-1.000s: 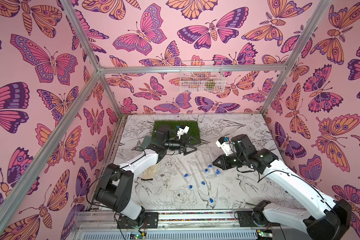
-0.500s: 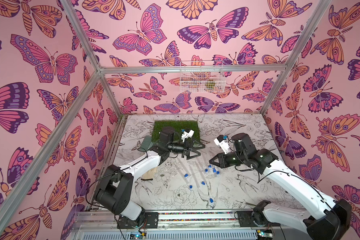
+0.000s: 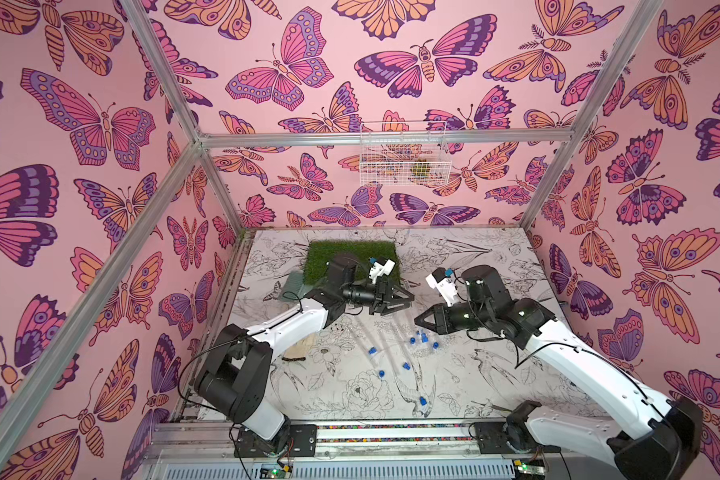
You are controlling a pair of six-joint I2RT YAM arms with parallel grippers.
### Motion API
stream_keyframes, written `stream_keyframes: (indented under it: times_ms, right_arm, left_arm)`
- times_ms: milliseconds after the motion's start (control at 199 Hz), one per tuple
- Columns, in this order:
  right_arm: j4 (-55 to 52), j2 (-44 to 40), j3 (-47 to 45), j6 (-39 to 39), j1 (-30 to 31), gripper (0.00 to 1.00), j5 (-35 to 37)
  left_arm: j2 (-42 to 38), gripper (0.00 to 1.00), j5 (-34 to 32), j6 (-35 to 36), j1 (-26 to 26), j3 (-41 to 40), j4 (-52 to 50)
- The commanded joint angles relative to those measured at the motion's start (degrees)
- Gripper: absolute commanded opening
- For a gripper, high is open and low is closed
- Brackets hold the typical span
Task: Remove stoppers from test tubes
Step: Pick up the test tube at the center of the board.
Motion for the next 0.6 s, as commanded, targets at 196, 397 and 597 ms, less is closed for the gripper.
stream_keyframes:
  times_ms: [196,397,597]
  right_arm:
    - [2.79,0.62,-0.32,2.23,1.47,0.12,-0.68]
    - [3.42,1.18,-0.09,2.54,2.41,0.12,-0.27]
    - [3.85,1.61,0.10,2.81,2.98,0.12,-0.11]
  left_arm:
    - [0.49,0.47,-0.94,1.70,-0.85,1.21,-0.66]
    - [0.60,0.38,-0.99,1.69,-1.12,1.08,-0.66]
    - [0.64,0.32,-0.83,1.66,-1.10,1.17,-0.66]
